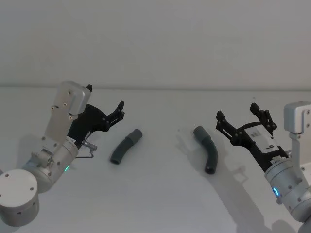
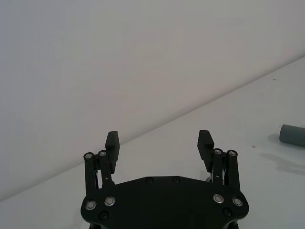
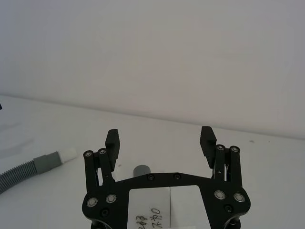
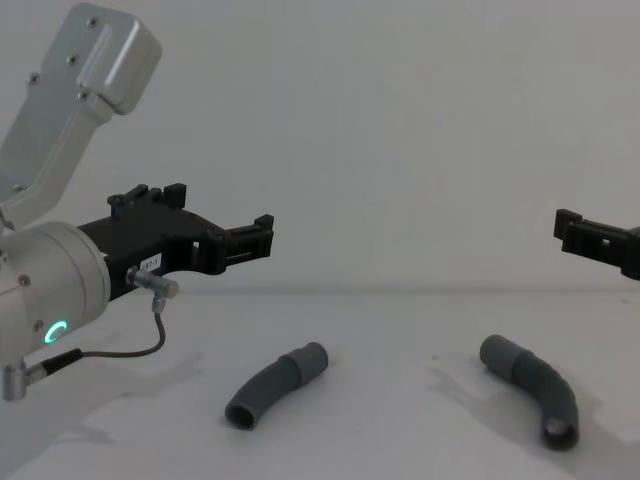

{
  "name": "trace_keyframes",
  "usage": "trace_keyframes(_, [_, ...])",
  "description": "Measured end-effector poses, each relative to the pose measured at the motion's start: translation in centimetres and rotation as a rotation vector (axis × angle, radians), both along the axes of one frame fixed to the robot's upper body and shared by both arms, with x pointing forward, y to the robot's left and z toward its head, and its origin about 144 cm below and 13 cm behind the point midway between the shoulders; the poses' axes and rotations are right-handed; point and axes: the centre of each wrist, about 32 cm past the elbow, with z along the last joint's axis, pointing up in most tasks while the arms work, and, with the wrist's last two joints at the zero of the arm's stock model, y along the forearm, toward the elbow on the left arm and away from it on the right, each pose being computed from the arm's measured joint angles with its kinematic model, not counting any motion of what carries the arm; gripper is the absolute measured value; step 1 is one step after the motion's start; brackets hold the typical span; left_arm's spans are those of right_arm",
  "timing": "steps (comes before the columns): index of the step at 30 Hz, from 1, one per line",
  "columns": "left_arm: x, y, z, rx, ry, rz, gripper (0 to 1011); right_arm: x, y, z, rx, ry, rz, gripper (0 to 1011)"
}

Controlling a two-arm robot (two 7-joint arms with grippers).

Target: Use both hands to pick up one end of the pipe from the table, align the ends, and insert them.

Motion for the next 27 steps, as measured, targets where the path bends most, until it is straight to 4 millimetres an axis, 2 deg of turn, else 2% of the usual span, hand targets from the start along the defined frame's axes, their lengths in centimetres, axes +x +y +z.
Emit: trace_keyframes(27, [0.00, 0.00, 0.00, 0.000, 0.000, 0.000, 1001, 0.00, 0.00, 0.00, 0.000, 0.000, 0.000, 1002])
